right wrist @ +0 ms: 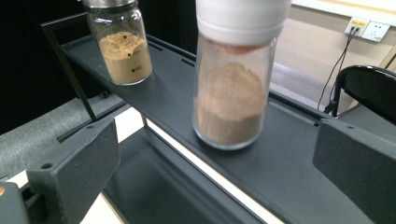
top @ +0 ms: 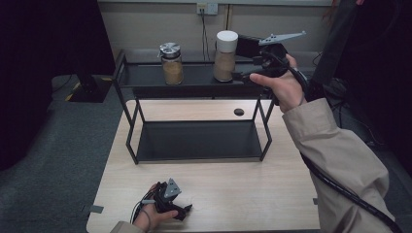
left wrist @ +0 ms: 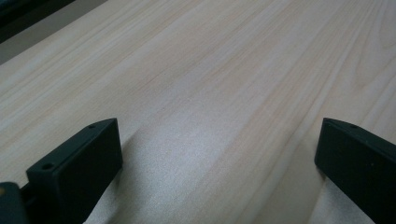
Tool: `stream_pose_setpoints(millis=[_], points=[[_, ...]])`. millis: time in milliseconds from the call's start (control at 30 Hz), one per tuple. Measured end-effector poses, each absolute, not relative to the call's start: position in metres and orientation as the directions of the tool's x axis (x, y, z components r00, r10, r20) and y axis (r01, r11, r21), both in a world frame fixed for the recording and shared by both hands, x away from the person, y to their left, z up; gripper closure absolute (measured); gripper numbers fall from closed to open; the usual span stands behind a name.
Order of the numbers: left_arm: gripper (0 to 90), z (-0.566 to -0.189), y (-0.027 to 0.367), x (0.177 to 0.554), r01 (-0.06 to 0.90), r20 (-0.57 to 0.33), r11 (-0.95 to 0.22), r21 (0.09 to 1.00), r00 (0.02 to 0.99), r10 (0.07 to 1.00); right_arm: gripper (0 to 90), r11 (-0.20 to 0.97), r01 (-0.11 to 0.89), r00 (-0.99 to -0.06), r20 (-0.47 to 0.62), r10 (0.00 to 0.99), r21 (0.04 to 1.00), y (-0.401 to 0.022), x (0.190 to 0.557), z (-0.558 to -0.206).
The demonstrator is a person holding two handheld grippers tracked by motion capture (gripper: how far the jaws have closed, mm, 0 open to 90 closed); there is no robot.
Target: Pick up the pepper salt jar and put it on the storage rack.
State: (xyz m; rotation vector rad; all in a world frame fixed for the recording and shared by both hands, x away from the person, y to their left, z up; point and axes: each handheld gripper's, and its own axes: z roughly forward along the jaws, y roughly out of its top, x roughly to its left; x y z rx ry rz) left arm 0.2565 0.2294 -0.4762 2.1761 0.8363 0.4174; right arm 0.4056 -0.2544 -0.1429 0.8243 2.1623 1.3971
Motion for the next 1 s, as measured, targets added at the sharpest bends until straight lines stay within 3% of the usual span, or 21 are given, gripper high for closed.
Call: stream_pose_setpoints(millis=[1000], points=[[0.0, -0.477, 0.228, 0.256, 0.436, 0.031, -0.497, 0.751, 0.728, 0.685, 0.0, 0.336, 0.237, -0.772, -0.033, 0.635, 0.911, -0.303, 0.365, -0.228]])
